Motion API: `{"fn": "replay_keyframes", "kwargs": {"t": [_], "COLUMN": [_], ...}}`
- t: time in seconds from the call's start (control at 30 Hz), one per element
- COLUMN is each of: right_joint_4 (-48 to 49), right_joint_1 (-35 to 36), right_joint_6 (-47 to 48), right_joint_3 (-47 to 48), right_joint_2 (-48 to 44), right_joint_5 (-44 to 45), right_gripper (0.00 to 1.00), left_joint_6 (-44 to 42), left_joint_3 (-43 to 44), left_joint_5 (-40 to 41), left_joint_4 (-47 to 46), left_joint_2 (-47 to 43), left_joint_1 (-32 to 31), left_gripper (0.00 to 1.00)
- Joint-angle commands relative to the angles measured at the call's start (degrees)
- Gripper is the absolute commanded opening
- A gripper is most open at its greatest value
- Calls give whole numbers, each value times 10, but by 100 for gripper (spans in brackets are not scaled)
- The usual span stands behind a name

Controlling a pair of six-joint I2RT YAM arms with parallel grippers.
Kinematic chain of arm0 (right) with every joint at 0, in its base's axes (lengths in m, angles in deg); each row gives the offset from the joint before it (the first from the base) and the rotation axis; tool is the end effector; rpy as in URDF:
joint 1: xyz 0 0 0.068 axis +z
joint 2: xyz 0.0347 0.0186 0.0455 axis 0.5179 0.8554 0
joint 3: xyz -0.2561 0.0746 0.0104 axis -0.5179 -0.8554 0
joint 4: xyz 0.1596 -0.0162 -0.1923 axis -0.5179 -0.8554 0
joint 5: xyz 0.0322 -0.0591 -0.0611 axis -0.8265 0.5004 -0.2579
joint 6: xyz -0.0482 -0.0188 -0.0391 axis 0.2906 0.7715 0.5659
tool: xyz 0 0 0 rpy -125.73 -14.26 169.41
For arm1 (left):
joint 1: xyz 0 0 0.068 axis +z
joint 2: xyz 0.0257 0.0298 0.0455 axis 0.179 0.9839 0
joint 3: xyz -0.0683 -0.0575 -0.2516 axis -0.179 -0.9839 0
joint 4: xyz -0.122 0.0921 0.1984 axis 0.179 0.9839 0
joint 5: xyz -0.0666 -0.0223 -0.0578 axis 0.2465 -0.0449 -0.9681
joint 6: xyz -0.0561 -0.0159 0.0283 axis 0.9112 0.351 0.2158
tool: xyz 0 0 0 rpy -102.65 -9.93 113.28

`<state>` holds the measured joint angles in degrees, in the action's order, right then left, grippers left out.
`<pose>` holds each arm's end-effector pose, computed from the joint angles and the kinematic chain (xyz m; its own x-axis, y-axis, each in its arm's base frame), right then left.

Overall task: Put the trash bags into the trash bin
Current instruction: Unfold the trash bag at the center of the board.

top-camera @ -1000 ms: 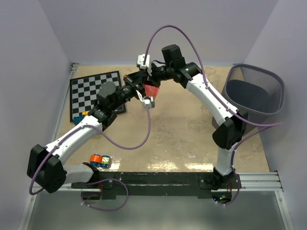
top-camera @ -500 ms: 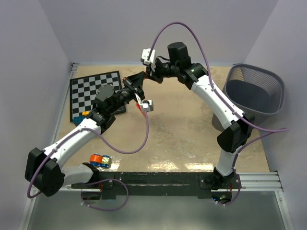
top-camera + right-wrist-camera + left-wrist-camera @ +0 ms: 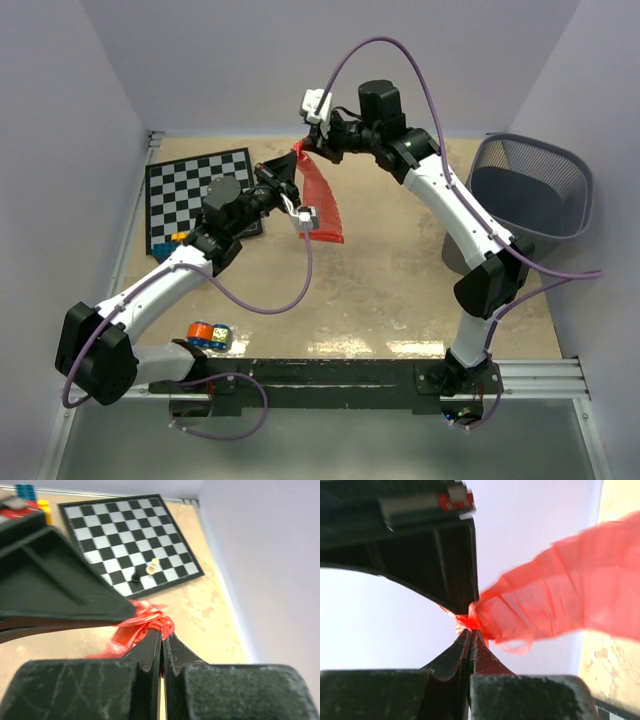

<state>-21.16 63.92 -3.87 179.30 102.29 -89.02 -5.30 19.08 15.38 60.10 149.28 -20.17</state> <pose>0.3328 0.2482 0.4230 0.2370 -0.3608 -0.9020 -0.9091 0.2451 -0.3368 0.2541 -0.1648 0.3441 0.7115 0.6751 -0.1948 0.0913 0.1861 0.9783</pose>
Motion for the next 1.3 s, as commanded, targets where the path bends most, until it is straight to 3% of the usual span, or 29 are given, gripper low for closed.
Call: {"fn": "replay_keyframes", "kwargs": {"t": [0.0, 0.2, 0.3, 0.4, 0.6, 0.83, 1.07, 1.27], "right_joint_4": [38, 9, 15, 66, 81, 42, 66, 86], "right_joint_1": [4, 26, 20, -1, -2, 22, 4, 4], "right_joint_6": [-1, 3, -9, -60, -46, -29, -67, -43], "right_joint_3": [-19, -27, 1, 24, -14, -43, -12, -25], "right_joint_2": [-1, -24, -36, -32, 1, -18, -54, -23], "right_joint_5": [30, -51, -74, -63, 24, -46, -91, -6], "right_gripper": [0, 0, 0, 0, 0, 0, 0, 0], "left_joint_6": [2, 9, 13, 5, 20, 33, 36, 34], "left_joint_3": [21, 66, 43, 0, 11, 65, 13, 5], "left_joint_5": [-40, 1, 8, -12, -44, 6, 23, -18], "left_joint_4": [-7, -53, -46, -44, -18, -74, -60, -27], "left_joint_2": [-25, 31, 40, 13, -30, 26, 31, -14], "left_joint_1": [-8, -2, 15, 16, -21, -10, 20, -3], "left_gripper": [0, 0, 0, 0, 0, 0, 0, 0]}}
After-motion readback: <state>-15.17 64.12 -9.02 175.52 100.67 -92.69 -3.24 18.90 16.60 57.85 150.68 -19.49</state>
